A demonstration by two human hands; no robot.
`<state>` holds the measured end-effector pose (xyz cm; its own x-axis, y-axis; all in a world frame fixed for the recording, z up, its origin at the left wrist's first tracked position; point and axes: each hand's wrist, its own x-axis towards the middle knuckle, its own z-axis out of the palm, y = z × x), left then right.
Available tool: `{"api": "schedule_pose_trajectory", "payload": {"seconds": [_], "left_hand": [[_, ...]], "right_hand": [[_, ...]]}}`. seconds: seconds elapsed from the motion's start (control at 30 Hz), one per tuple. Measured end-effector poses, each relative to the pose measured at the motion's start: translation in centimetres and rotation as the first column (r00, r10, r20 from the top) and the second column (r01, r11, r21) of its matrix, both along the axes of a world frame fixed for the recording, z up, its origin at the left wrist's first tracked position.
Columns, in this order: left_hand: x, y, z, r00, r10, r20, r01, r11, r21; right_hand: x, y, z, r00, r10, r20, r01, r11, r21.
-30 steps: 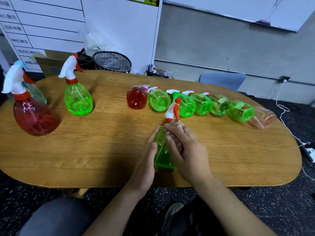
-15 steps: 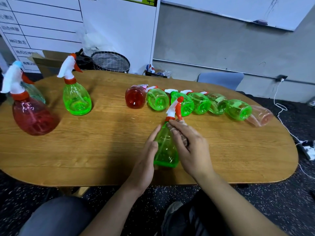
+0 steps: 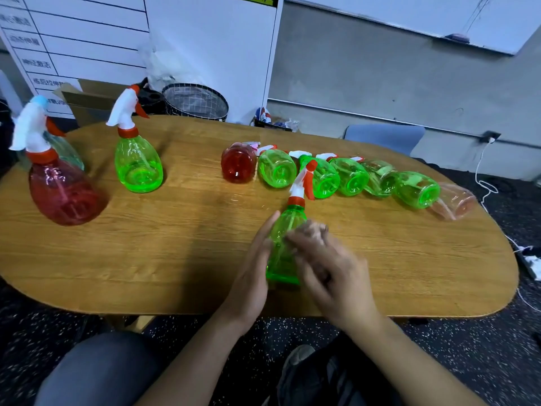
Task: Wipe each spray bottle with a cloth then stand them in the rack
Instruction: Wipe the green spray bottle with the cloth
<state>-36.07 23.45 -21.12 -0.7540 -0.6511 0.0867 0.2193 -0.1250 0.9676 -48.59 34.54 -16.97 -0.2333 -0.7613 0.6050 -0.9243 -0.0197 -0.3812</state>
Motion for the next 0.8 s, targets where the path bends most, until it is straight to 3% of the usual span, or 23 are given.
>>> {"api": "schedule_pose_trajectory", "payload": {"seconds": [0.1,0.17,0.27,0.37,0.47,0.53,0.6,0.67,0.73,0.8], "left_hand": [[-0.1,0.0,-0.4,1.000,-0.012,-0.017,0.012,1.000,-0.001],[-0.1,-0.1,-0.4,1.000,-0.003,-0.020,0.003,1.000,-0.013],[0.0,-0.3,-0.5,0.999,0.003,-0.039,-0.001,0.999,0.041],[0.0,-0.4,-0.5,0.999,0.014,-0.033,-0.011,0.997,0.076],[-0.1,-0.3,0.1,0.999,0.031,-0.041,-0.028,0.996,0.086],[0.0,-0.2,0.5,0.998,0.030,-0.060,-0.024,0.996,0.091],[0.1,0.0,0.7,0.997,0.052,-0.065,-0.048,0.996,0.072],[0.2,0.1,0.9,0.996,0.079,-0.047,-0.076,0.995,0.061],[0.2,0.1,0.7,0.996,0.079,-0.047,-0.075,0.995,0.070],[0.1,-0.1,0.6,0.997,0.057,-0.049,-0.052,0.995,0.091]], "right_hand": [[-1.3,-2.8,1.1,0.964,-0.164,0.210,0.167,0.986,0.003],[-1.2,-3.8,0.8,0.944,-0.194,0.266,0.196,0.980,0.019],[0.5,-3.1,-0.3,0.976,-0.150,0.159,0.148,0.989,0.030],[1.1,-1.0,-1.4,1.000,-0.007,0.022,0.007,1.000,-0.006],[1.0,0.7,-2.0,0.976,0.129,-0.174,-0.126,0.992,0.028],[1.2,1.3,-2.2,0.958,0.177,-0.226,-0.168,0.984,0.057],[1.3,1.7,-2.1,0.983,0.159,-0.093,-0.158,0.987,0.012],[1.3,1.7,-1.7,0.983,0.057,0.173,-0.045,0.996,-0.076],[1.4,1.0,-1.2,0.883,-0.045,0.468,0.117,0.985,-0.127],[1.4,-0.1,-1.4,0.675,-0.053,0.736,0.215,0.968,-0.128]]}}
